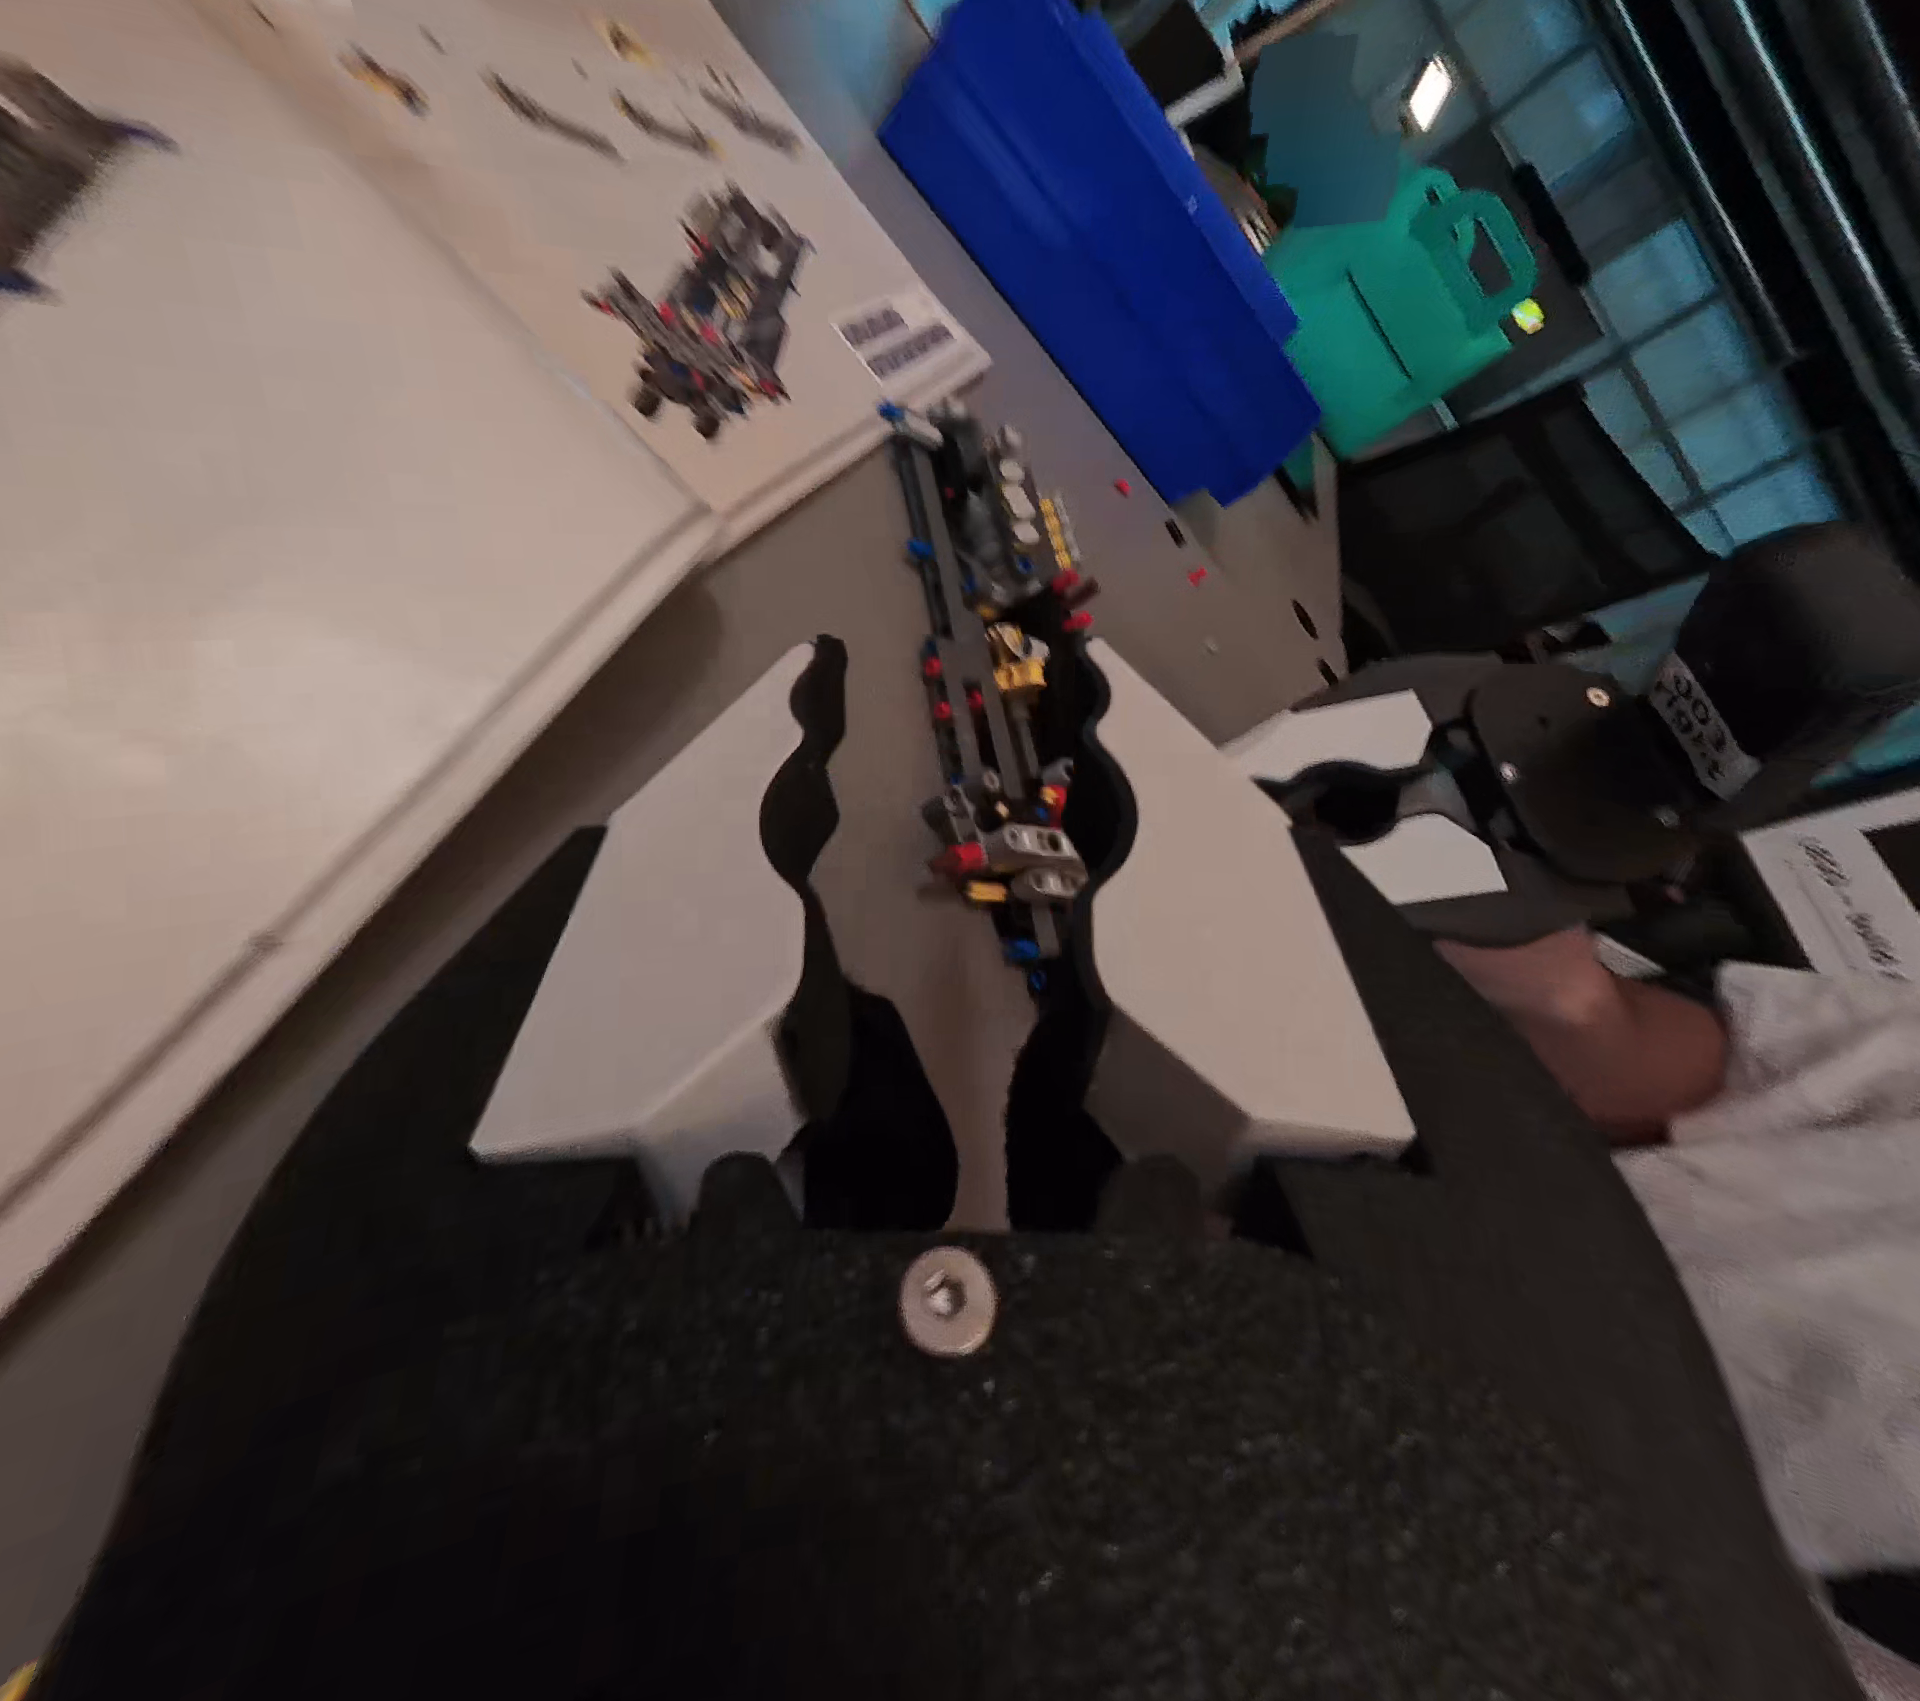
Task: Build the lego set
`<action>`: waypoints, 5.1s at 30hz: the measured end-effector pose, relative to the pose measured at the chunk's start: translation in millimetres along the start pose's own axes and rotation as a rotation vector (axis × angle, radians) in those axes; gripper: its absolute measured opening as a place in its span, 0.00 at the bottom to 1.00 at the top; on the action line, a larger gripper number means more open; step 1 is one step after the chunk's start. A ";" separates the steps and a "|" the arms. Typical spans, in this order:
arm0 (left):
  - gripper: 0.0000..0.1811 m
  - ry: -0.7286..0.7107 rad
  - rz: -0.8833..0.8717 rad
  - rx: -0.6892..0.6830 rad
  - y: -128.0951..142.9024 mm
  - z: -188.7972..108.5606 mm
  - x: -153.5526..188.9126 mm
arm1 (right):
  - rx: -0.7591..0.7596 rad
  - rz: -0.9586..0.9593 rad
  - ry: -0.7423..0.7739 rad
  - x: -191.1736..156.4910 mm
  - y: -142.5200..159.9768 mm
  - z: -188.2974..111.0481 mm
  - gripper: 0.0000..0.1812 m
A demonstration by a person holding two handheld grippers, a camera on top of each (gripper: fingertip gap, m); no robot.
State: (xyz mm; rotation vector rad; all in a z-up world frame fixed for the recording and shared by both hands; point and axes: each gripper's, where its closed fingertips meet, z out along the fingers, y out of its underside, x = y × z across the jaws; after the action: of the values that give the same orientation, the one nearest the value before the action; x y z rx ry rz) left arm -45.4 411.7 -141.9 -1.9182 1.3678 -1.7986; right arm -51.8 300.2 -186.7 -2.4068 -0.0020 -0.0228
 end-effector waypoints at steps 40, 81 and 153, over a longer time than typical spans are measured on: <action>0.10 -0.420 0.624 0.071 -61.1 -28.4 -45.9 | 0.554 0.036 0.019 105.1 -48.4 -33.4 0.10; 0.01 -0.112 0.891 -0.530 65.7 7.4 -20.6 | 0.477 -0.035 -0.101 74.9 -42.5 -17.2 0.11; 0.07 -0.149 0.894 -0.486 54.3 14.1 -26.7 | 0.106 -0.420 -0.322 -30.9 21.3 2.4 0.07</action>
State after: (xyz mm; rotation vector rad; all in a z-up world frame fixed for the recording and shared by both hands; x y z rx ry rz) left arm -55.5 393.6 -200.5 -1.1854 2.2414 -0.9287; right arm -82.5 286.1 -203.3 -2.2384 -0.6392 0.1660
